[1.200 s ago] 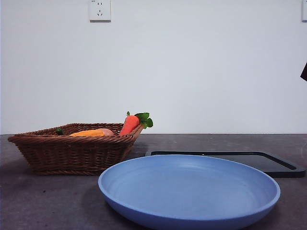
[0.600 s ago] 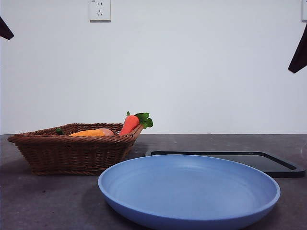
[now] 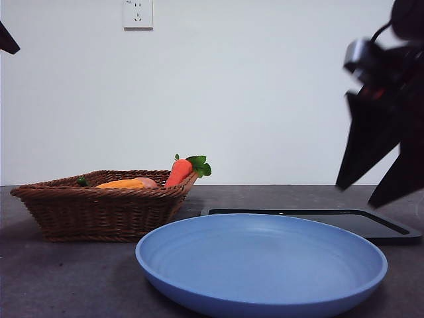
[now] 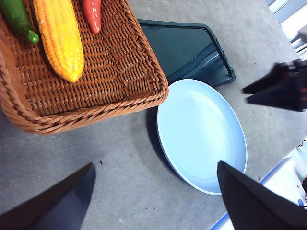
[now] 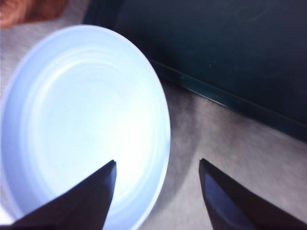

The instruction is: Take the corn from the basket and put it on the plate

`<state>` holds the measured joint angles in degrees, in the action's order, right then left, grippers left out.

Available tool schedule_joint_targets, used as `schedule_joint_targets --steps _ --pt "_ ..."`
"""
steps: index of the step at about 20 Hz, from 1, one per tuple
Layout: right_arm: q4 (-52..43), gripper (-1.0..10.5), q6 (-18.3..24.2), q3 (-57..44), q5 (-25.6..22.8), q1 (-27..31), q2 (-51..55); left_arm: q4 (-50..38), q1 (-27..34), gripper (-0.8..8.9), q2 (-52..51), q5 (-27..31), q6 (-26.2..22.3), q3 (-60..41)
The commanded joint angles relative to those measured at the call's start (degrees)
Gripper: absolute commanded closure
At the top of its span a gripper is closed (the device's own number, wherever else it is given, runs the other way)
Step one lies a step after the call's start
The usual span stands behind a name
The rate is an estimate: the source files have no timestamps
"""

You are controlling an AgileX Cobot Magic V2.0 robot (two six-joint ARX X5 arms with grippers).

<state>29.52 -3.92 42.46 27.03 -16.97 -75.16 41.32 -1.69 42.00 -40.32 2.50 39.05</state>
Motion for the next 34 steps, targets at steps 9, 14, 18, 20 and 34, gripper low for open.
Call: schedule_joint_targets --steps 9,14,18,20,34 --pt "-7.0 8.0 -1.4 0.7 0.1 -3.7 -12.4 -0.6 -0.1 4.0 0.3 -0.1 0.1 1.2" --pt "-7.2 9.5 -1.7 0.7 0.0 -3.7 -12.5 -1.9 -0.2 4.01 0.3 -0.1 0.5 1.2" --pt "-6.6 9.5 -3.2 1.5 0.1 -3.3 -9.9 -6.4 -2.3 4.01 1.2 3.4 3.8 2.5" --pt "-3.9 9.5 -3.1 3.1 0.0 -3.3 -7.2 -7.2 -4.4 4.01 3.3 6.6 3.8 4.3" --pt "11.7 9.5 -2.9 9.4 -4.8 0.7 17.7 -7.7 -16.9 4.11 44.1 29.5 0.1 33.4"
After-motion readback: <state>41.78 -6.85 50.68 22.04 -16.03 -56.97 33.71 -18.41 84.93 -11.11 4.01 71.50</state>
